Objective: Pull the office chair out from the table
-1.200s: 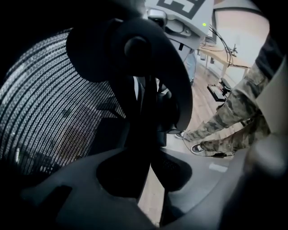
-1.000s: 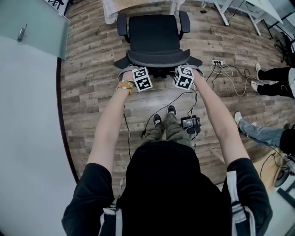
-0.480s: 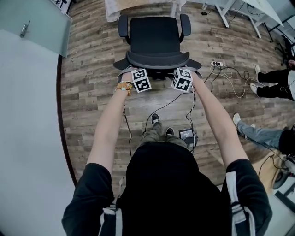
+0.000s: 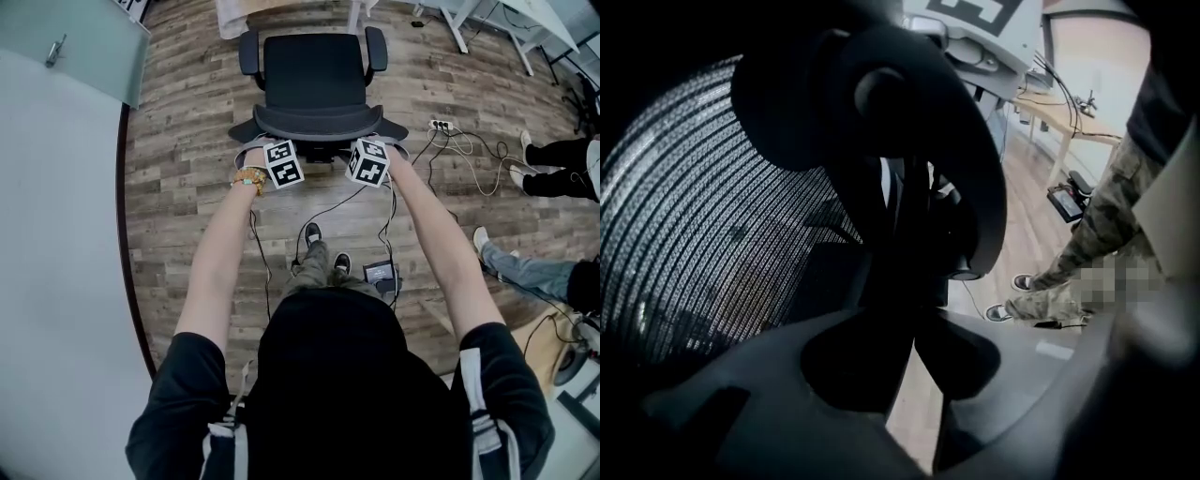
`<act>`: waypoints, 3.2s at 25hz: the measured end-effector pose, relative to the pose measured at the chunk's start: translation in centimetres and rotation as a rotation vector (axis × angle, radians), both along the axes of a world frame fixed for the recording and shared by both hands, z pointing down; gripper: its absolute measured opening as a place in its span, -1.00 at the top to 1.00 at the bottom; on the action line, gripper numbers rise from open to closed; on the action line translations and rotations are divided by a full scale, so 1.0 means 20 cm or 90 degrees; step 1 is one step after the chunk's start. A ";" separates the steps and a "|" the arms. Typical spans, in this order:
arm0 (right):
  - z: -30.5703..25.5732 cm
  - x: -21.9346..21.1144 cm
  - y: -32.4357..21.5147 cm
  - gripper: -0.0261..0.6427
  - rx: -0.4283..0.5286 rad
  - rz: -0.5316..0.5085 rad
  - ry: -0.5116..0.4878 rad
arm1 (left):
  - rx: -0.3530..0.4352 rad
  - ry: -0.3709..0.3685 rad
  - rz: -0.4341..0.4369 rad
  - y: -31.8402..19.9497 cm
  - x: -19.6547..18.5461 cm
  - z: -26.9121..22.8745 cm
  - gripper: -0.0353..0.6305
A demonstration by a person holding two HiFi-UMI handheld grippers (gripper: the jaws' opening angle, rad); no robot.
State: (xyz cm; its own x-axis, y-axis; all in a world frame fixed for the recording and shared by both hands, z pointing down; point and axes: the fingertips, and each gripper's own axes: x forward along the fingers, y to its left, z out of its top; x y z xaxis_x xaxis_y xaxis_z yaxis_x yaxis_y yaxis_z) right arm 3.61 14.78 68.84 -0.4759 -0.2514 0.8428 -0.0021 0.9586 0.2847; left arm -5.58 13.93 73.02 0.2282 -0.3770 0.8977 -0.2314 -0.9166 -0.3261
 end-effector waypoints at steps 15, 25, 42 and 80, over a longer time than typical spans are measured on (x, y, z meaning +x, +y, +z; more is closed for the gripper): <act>0.00 0.08 0.16 0.71 0.010 -0.015 -0.005 | -0.001 -0.001 -0.023 0.17 0.08 0.00 0.60; 0.01 0.16 0.22 0.71 0.012 -0.005 -0.008 | 0.013 -0.001 -0.033 0.23 0.16 0.00 0.60; 0.02 0.22 0.30 0.71 0.010 -0.013 -0.007 | 0.007 -0.007 -0.047 0.33 0.22 0.02 0.60; 0.01 0.31 0.55 0.71 0.028 0.006 -0.005 | 0.047 0.001 -0.030 0.58 0.31 0.01 0.60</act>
State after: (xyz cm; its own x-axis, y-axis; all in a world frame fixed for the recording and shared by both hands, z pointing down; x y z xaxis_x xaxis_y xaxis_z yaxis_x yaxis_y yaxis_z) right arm 9.82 25.77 69.04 -0.4800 -0.2922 0.8272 -0.0140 0.9453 0.3258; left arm 0.52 25.51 73.16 0.2095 -0.4520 0.8671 -0.2740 -0.8784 -0.3917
